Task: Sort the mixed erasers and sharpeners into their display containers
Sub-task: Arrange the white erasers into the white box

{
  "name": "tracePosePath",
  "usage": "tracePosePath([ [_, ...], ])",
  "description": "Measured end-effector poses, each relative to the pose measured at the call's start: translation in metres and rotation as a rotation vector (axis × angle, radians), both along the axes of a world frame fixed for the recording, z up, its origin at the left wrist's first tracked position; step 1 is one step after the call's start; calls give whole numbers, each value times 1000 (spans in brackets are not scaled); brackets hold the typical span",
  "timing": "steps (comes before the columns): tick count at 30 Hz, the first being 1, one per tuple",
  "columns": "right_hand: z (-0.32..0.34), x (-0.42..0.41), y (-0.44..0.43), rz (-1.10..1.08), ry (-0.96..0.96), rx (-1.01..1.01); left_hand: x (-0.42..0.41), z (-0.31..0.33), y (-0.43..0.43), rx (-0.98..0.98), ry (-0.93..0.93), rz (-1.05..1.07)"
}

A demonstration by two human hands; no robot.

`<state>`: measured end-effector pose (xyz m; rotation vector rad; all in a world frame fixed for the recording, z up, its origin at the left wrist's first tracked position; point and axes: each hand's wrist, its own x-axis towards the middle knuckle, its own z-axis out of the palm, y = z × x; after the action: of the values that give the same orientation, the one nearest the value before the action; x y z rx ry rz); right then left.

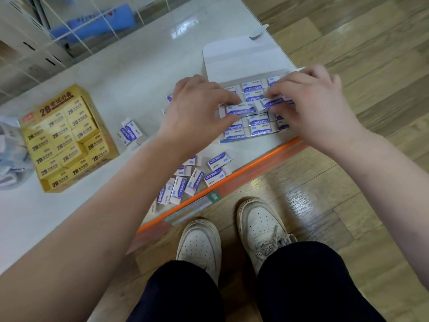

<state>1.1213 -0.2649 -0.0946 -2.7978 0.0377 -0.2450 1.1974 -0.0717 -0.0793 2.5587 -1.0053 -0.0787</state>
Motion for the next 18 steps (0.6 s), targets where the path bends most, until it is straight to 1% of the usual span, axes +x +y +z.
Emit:
tracePosePath([
  [3,1,-8,1,7,-10,42,-8,3,7,87,32,-2],
  [8,3,-9,5,10,59,3,-10,3,3,176,10,39],
  [18,11,1,16,32,117,-51,-14,-2,0,139,82,193],
])
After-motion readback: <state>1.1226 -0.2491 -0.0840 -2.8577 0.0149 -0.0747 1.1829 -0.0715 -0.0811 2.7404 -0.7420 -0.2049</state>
